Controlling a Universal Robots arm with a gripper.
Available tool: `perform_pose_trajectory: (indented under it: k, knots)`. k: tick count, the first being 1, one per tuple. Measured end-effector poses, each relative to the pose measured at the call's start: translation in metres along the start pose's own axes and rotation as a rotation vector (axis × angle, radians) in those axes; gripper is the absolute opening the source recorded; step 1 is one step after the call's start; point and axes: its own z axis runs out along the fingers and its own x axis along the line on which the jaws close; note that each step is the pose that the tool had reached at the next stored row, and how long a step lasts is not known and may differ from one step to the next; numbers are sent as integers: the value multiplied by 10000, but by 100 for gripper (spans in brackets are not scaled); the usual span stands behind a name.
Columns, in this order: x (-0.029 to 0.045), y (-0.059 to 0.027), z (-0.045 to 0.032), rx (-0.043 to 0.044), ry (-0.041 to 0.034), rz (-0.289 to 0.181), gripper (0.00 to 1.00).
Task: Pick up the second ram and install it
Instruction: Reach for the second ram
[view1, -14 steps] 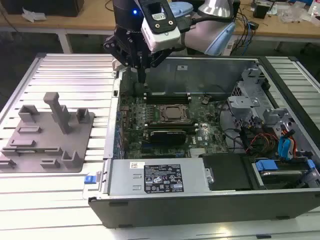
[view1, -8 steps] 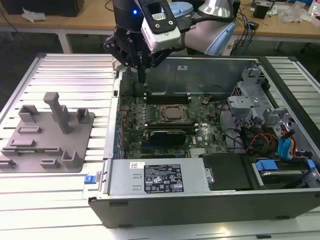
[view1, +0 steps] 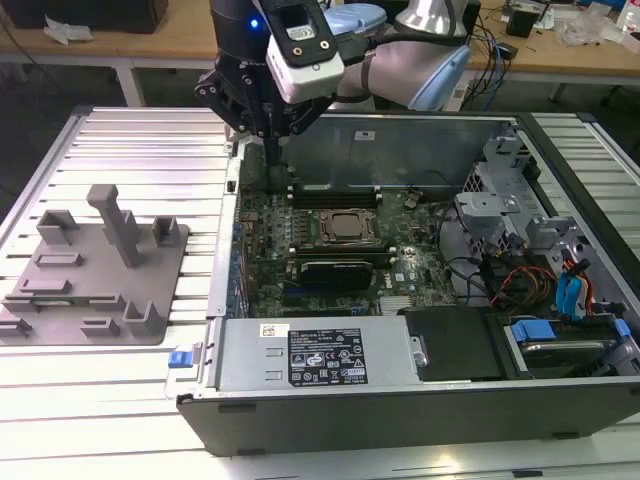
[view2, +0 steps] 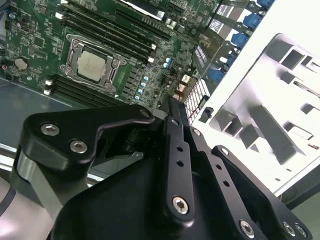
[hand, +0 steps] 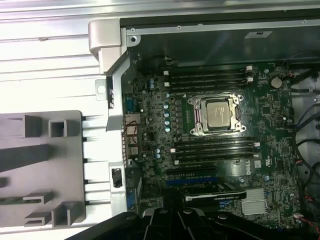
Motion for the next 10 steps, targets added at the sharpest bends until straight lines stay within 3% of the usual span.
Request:
perform_pose_trajectory:
  k: [10]
  knots:
    - [241, -18, -6, -1, -4, 1, 8]
